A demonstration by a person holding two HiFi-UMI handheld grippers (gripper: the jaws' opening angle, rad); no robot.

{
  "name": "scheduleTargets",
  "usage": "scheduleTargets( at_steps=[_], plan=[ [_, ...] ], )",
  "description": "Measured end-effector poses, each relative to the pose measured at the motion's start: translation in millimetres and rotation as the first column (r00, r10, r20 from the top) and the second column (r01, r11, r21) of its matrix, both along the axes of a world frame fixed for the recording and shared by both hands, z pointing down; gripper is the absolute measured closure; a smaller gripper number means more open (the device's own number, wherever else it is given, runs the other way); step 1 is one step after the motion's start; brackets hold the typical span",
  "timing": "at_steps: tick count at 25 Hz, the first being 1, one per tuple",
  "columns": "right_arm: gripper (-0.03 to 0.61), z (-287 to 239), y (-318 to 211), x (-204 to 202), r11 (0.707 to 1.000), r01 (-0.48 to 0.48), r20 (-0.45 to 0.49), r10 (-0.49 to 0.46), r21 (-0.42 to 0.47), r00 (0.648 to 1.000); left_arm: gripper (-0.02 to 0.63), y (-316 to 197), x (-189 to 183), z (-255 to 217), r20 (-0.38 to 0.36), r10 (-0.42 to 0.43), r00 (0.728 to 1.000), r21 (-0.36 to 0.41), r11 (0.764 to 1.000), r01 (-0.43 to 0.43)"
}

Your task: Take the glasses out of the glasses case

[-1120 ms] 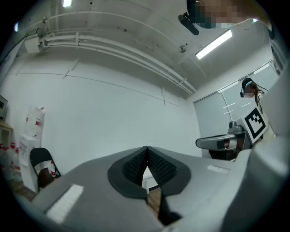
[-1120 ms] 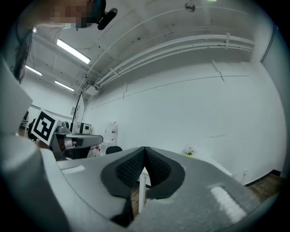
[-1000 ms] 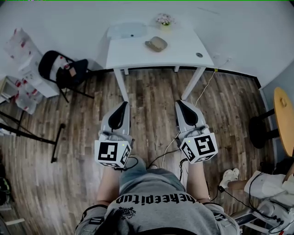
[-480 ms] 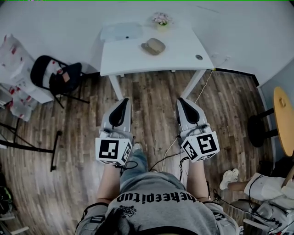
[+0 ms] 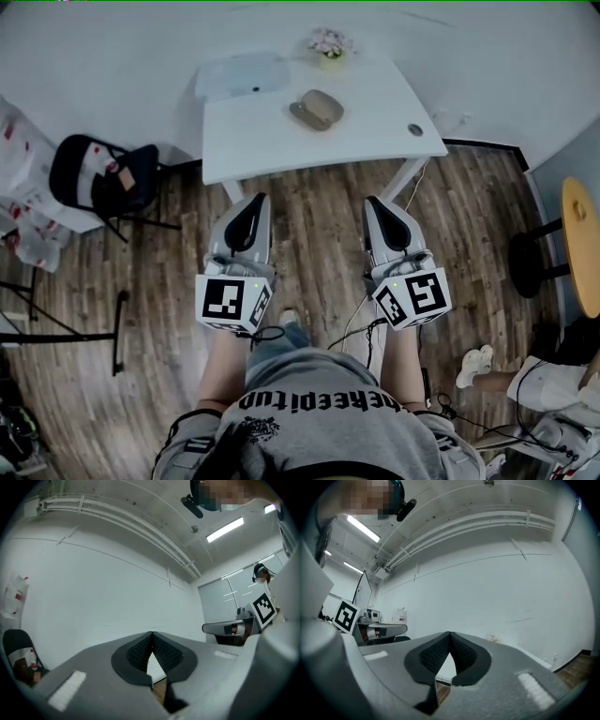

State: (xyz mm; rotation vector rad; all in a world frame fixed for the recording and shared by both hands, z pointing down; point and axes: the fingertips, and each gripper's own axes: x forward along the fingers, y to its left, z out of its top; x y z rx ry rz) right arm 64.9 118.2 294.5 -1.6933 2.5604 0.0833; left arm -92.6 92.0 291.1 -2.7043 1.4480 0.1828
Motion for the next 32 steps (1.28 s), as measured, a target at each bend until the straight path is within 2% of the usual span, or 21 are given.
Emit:
scheduleTargets(
  at_steps=[6,13,23,32],
  plan=[
    [0.577,1.4,-30.4,-16.2,1.000,-0.029,0.004,0.029,0.004,1.000,0.594,-37.3,-14.1,4.4,-0.003,0.038,0.999,0.003,0.999,-0.038],
    [0.577,3.4,-42.6,-24.3,0.999,-0.049,0.012,0.049,-0.001,0.999,0.594,-51.9,-20.9,7.1,-0.003,0.063,0.998,0.002,0.998,-0.063],
    [0.577,3.4,-78.5,-21.7,0.999,-0.035,0.009,0.035,-0.004,0.999,0.594,-83.4,-24.8,3.7,-0.006,0.030,1.000,0.003,1.000,-0.030],
    [0.577,1.7,-139.5,-4.5,1.000,0.013,0.000,-0.013,-0.020,1.000,0.594,-136.2,-5.5,0.9,-0.012,-0.002,1.000,-0.002,1.000,0.002]
  ],
)
